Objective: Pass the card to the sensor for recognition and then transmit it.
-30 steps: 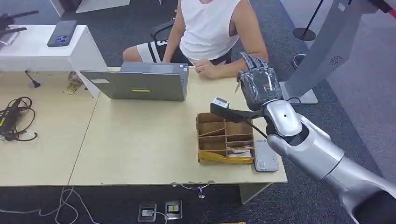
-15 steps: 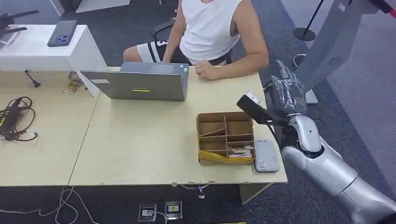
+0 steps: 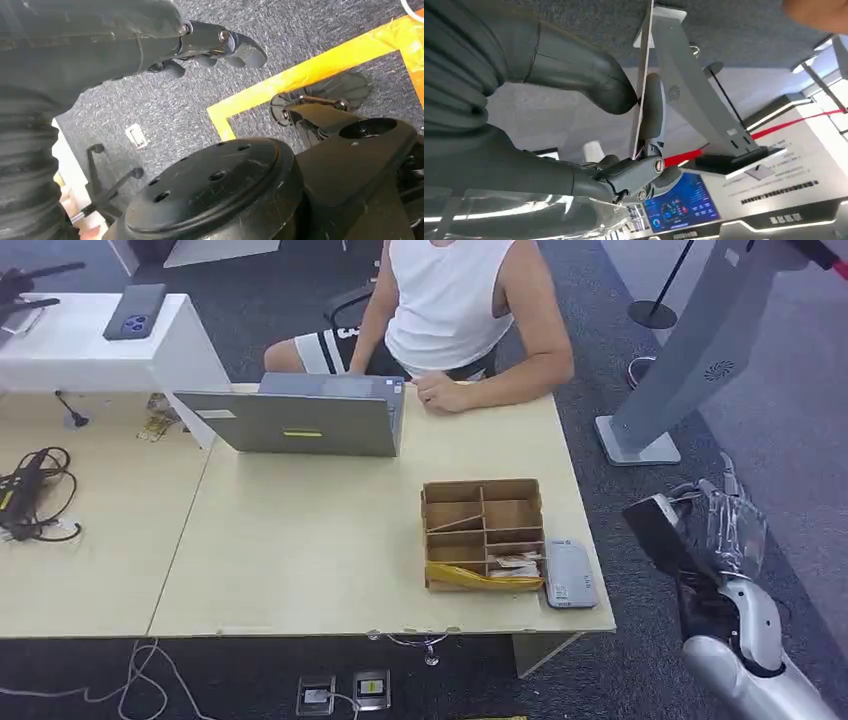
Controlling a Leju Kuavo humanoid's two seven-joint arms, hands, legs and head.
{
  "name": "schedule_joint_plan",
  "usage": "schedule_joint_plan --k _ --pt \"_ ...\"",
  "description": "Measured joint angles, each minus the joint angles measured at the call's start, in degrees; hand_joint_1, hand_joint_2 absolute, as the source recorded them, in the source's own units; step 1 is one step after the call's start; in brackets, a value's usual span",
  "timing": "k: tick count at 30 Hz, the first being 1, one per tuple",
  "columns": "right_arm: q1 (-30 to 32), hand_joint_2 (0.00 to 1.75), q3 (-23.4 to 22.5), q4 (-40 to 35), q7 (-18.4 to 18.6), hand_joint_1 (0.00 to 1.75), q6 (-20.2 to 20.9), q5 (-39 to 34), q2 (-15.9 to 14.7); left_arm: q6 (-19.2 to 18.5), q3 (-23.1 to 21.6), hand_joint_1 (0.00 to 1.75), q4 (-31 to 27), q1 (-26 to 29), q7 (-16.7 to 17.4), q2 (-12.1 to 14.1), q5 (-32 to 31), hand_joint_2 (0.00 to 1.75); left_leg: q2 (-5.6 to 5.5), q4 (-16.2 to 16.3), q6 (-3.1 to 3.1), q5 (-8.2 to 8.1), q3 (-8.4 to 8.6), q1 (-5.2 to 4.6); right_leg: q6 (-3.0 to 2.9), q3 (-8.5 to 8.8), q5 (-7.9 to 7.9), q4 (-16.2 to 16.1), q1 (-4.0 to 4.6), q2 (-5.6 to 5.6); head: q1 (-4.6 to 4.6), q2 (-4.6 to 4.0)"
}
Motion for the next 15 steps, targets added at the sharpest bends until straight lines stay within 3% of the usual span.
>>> schedule_joint_plan --k 7,15 --pt "4.08 1.75 -5.4 -1.46 -2.1 1.75 -0.61 0.46 0.46 0.0 0.02 0.0 0.0 -0.02 0.0 0.0 0.37 1.75 -0.01 0.0 0.0 0.0 0.0 0.0 0.0 0.01 0.0 0.0 0.0 0.0 0.0 0.0" --pt "6.57 1.75 -8.61 -1.44 -4.35 1.75 1.2 1.01 2.16 0.0 0.02 0.0 0.0 -0.06 0.0 0.0 0.28 1.75 -0.01 0.0 0.0 0.0 -0.01 0.0 0.0 0.0 0.0 0.0 0.0 0.01 0.0 0.0"
